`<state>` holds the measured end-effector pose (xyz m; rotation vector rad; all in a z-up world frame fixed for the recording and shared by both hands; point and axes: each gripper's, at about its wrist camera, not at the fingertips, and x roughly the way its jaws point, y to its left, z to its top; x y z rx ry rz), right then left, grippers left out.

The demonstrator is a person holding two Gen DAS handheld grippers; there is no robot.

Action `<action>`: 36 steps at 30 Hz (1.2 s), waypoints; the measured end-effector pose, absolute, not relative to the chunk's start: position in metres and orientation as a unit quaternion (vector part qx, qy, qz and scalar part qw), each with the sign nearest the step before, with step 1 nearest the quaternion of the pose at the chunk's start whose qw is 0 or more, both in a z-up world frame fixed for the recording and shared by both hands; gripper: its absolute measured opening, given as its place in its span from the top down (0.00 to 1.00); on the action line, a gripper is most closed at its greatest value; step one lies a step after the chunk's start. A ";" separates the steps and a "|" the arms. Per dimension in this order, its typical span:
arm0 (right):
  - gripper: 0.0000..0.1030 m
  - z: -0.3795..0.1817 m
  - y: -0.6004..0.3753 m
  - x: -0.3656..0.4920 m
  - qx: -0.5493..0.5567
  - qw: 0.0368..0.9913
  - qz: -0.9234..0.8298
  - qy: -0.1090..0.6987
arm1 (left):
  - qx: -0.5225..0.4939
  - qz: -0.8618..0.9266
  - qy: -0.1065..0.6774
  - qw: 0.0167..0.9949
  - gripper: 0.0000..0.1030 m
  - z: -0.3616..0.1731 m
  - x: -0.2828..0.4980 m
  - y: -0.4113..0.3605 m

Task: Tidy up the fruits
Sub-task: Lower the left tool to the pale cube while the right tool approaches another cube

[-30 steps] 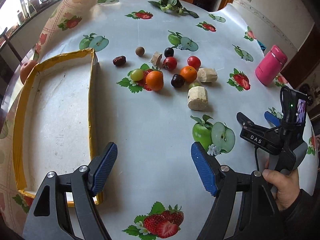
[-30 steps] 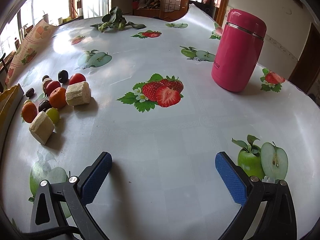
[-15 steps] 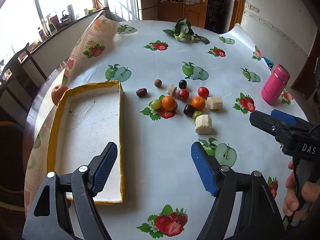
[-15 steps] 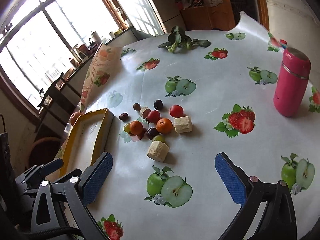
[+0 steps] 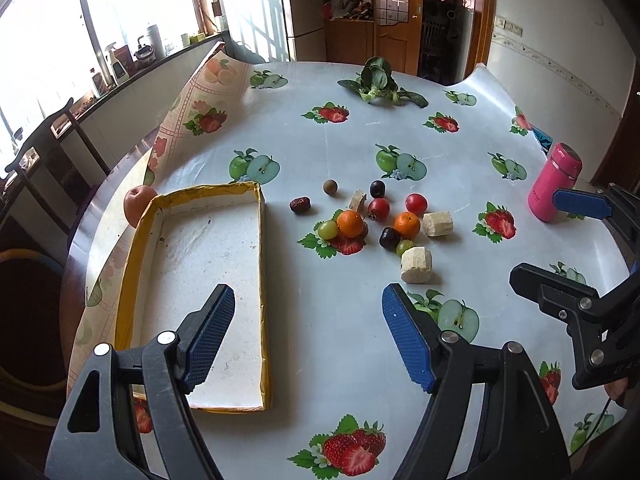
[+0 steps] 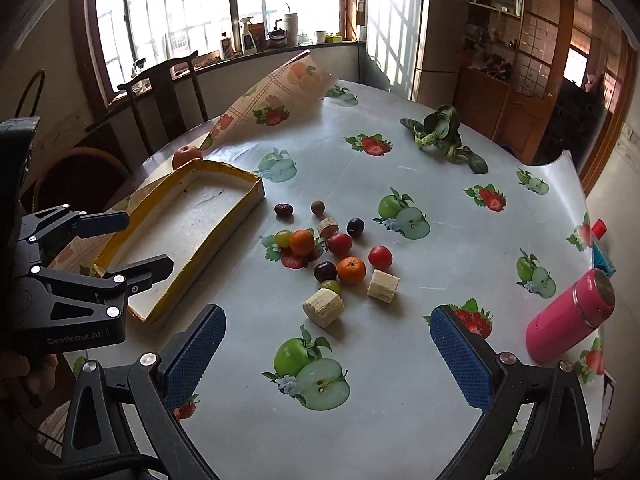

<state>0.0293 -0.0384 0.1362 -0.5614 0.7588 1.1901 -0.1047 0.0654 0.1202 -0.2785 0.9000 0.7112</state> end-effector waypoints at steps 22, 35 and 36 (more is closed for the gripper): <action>0.00 0.133 -0.033 0.033 -0.249 0.712 0.559 0.344 | -0.141 0.336 0.426 0.828 0.26 0.118 -0.107 0.072; 0.00 0.119 -0.027 0.040 -0.251 0.707 0.557 0.356 | -0.154 0.325 0.443 0.821 0.26 0.102 -0.098 0.077; 0.00 0.118 -0.027 0.042 -0.251 0.707 0.556 0.358 | -0.155 0.322 0.444 0.821 0.26 0.100 -0.097 0.077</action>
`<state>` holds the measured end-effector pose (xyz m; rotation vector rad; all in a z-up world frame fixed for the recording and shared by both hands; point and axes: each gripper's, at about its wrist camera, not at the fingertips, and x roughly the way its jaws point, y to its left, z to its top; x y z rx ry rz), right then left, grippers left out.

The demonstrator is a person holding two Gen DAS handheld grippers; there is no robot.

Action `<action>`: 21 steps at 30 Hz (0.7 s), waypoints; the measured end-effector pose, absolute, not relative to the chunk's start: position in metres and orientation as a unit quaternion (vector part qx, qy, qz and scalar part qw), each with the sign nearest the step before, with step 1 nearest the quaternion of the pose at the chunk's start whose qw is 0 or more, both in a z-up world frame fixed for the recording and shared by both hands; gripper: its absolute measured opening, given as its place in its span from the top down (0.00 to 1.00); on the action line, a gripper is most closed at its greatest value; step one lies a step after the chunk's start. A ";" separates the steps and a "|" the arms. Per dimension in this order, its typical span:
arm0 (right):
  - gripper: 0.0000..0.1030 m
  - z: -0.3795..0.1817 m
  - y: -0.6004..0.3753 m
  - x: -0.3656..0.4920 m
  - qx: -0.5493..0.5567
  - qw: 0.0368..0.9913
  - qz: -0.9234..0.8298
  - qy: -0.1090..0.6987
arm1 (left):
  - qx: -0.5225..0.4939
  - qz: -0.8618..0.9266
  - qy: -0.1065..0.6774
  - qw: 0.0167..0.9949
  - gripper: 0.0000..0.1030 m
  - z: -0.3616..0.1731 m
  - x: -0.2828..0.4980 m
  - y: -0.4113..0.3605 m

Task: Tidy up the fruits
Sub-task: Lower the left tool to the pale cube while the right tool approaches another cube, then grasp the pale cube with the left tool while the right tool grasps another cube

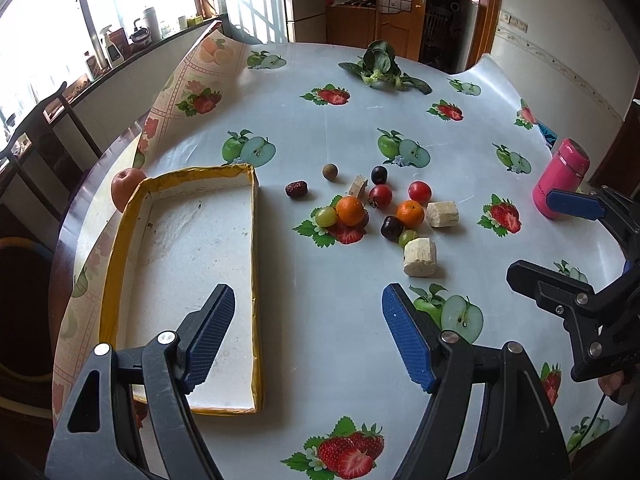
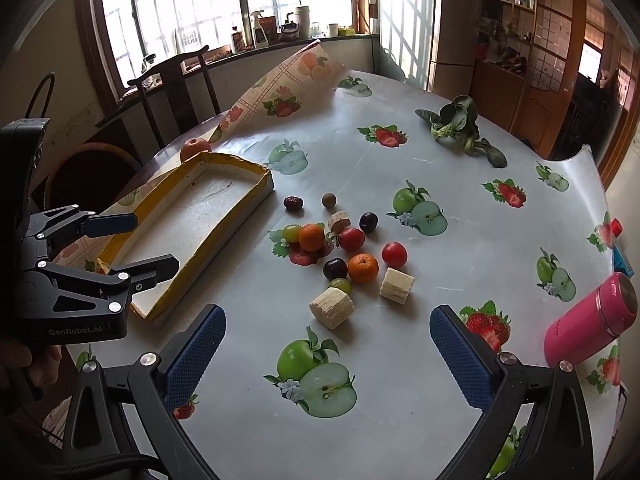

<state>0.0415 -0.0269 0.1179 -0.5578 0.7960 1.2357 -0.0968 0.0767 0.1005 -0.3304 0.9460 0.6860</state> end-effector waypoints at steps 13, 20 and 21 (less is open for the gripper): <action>0.22 0.059 -0.006 0.111 -0.204 0.700 0.517 0.449 | -0.237 0.211 0.469 0.824 0.26 0.038 -0.024 0.076; 0.39 0.017 0.026 0.153 -0.171 0.699 0.484 0.497 | -0.249 0.196 0.480 0.818 0.26 0.008 0.014 0.082; 0.41 0.012 0.031 0.156 -0.171 0.698 0.482 0.501 | -0.254 0.196 0.482 0.816 0.26 0.004 0.018 0.084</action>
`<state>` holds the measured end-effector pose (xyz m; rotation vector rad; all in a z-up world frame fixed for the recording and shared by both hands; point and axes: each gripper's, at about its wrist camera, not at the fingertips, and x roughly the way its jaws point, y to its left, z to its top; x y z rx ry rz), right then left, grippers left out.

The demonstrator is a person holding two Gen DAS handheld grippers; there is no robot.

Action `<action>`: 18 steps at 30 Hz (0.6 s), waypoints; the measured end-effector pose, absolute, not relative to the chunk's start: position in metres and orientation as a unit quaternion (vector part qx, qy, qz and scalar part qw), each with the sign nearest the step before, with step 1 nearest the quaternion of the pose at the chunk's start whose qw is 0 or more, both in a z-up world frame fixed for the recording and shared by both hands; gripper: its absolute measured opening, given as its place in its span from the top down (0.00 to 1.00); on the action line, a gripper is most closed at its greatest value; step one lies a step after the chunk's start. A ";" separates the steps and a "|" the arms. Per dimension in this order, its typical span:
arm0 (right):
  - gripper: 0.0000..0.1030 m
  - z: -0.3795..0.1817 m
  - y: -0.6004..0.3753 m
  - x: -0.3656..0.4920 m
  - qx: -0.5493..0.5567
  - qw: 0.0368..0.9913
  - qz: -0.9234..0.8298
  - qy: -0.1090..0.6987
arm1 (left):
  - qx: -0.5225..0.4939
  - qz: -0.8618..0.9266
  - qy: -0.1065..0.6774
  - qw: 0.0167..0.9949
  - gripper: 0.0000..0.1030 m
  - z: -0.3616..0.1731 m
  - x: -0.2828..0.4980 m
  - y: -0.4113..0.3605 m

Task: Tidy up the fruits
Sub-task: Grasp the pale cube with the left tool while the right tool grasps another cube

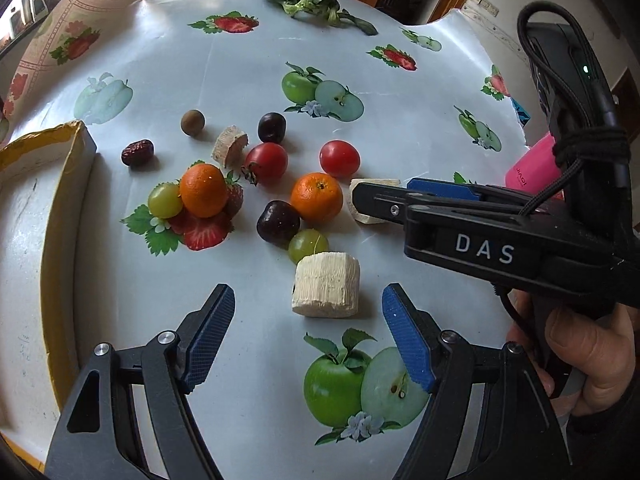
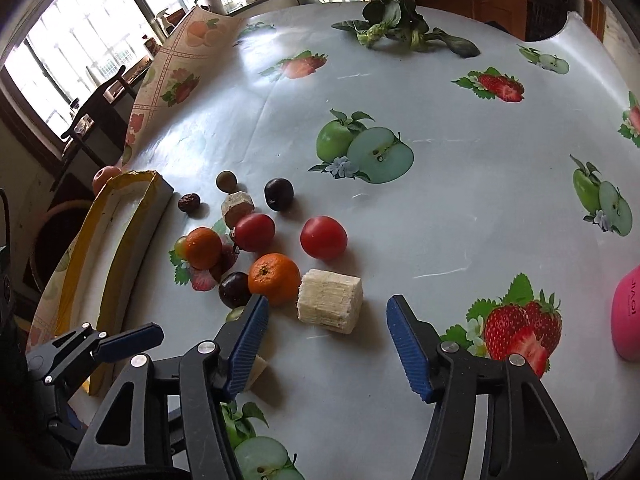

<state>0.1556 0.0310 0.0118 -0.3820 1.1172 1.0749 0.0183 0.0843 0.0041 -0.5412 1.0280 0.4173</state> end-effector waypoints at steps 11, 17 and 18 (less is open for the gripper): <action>0.63 -0.004 0.036 0.167 -0.156 0.694 0.468 0.524 | -0.275 0.165 0.486 0.813 0.64 -0.012 0.023 0.092; 0.63 0.011 0.010 0.162 -0.122 0.703 0.461 0.527 | -0.286 0.166 0.469 0.819 0.64 0.010 0.000 0.094; 0.63 0.013 0.007 0.160 -0.118 0.704 0.461 0.527 | -0.289 0.168 0.467 0.819 0.64 0.014 -0.006 0.095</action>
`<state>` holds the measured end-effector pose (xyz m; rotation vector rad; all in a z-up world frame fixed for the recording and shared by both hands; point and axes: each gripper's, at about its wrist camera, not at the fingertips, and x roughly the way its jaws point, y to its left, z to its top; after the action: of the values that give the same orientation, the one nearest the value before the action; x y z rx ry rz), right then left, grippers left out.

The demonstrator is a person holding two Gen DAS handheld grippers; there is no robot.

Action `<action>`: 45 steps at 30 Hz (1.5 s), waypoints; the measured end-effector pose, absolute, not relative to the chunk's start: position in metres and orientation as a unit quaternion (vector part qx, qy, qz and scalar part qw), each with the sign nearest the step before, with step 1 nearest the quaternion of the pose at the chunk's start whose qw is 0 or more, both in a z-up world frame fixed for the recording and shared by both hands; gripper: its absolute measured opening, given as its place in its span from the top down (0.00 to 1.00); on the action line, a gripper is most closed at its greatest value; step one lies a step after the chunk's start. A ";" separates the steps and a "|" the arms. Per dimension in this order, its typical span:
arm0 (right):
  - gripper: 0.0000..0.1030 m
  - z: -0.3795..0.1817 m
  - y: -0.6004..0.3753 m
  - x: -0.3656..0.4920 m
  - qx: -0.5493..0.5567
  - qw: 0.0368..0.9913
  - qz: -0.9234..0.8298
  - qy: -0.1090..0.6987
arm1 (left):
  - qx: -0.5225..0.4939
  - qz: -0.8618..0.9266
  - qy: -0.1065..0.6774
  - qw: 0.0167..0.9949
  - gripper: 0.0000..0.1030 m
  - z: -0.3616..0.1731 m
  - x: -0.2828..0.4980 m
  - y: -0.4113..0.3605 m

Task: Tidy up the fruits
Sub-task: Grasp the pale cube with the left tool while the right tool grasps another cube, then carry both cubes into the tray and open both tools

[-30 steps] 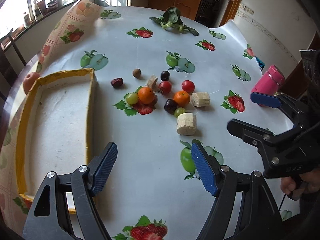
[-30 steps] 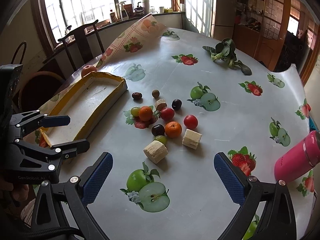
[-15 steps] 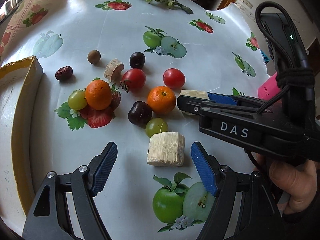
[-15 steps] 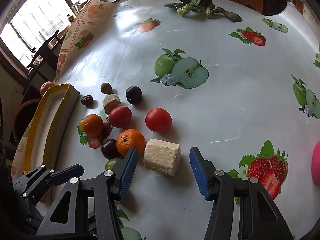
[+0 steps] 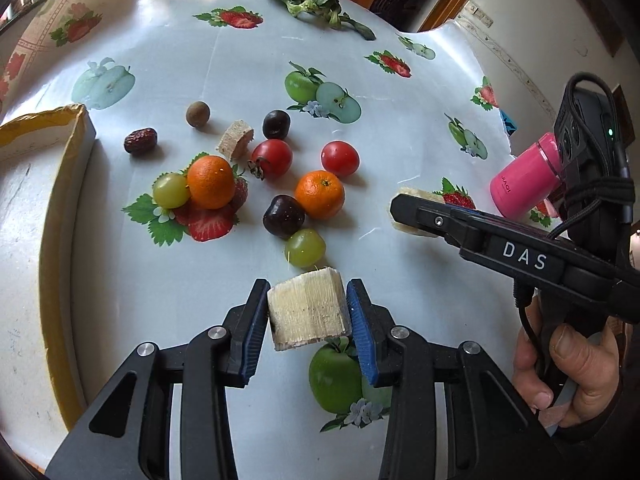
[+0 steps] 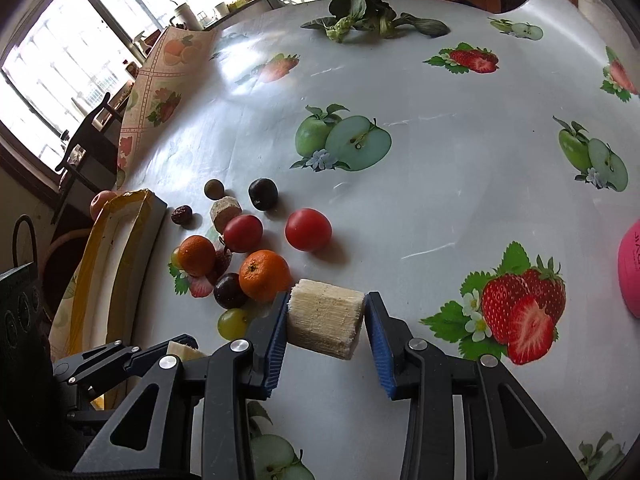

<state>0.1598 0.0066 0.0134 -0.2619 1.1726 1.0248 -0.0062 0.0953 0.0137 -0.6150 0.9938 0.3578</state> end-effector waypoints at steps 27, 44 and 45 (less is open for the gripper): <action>0.63 0.051 0.002 0.043 -0.140 0.678 0.515 0.506 | -0.292 0.240 0.438 0.816 0.64 0.049 -0.121 0.114; 0.63 0.063 0.062 -0.037 -0.178 0.625 0.591 0.479 | -0.308 0.321 0.430 0.786 0.64 0.043 -0.197 0.167; 0.63 0.063 0.066 -0.041 -0.180 0.621 0.595 0.477 | -0.310 0.327 0.429 0.783 0.64 0.042 -0.202 0.171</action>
<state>-0.0410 0.0661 0.0626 -0.4145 1.0968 1.3671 -0.2018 0.1714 0.0419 -0.6691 0.9260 0.7048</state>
